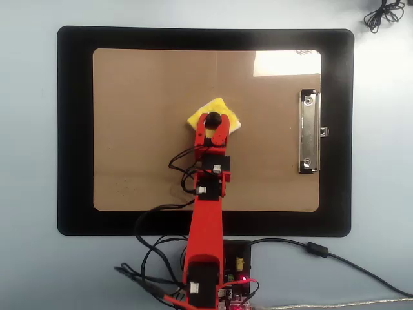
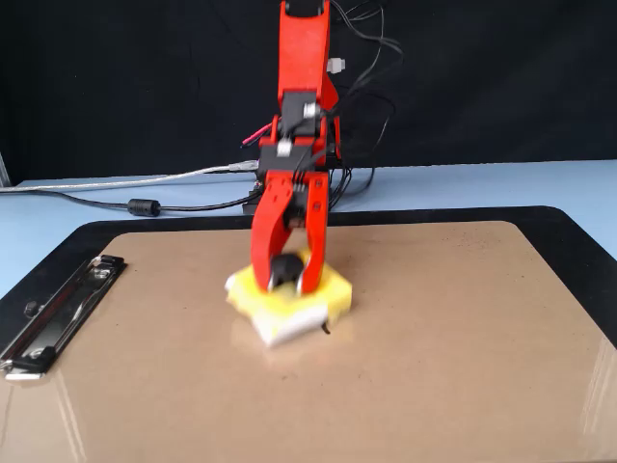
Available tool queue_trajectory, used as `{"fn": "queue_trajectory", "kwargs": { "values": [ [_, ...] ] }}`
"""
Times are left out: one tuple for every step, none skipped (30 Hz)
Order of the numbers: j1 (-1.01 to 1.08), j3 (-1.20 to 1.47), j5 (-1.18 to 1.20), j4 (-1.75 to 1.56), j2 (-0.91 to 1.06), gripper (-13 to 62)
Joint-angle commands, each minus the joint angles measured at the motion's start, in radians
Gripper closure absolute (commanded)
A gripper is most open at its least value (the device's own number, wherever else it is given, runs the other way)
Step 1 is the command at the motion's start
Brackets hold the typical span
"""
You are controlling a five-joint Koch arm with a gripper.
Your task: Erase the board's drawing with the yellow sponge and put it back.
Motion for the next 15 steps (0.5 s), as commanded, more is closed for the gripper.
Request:
{"fn": "queue_trajectory", "kwargs": {
  "values": [
    [0.018, -0.117, -0.008, -0.071, -0.115, 57.4],
    [0.028, -0.161, -0.008, -0.071, -0.143, 57.4],
    [0.04, -0.167, -0.008, -0.069, -0.15, 57.4],
    [0.051, -0.132, -0.009, -0.067, -0.141, 57.4],
    [0.058, -0.072, -0.008, -0.075, -0.114, 57.4],
    [0.063, 0.028, -0.008, -0.08, -0.037, 57.4],
    [0.063, 0.104, -0.006, -0.08, 0.032, 57.4],
    [0.061, 0.192, -0.008, -0.08, 0.1, 57.4],
    [0.06, 0.313, -0.008, -0.08, 0.21, 57.4],
    [0.06, 0.388, -0.009, -0.08, 0.295, 57.4],
    [0.058, 0.456, -0.009, -0.077, 0.379, 57.4],
    [0.055, 0.526, -0.008, -0.077, 0.472, 57.4],
    [0.058, 0.56, -0.008, -0.075, 0.518, 57.4],
    [0.06, 0.574, -0.011, -0.074, 0.52, 57.4],
    [0.058, 0.555, -0.012, -0.078, 0.477, 57.4]
  ]
}}
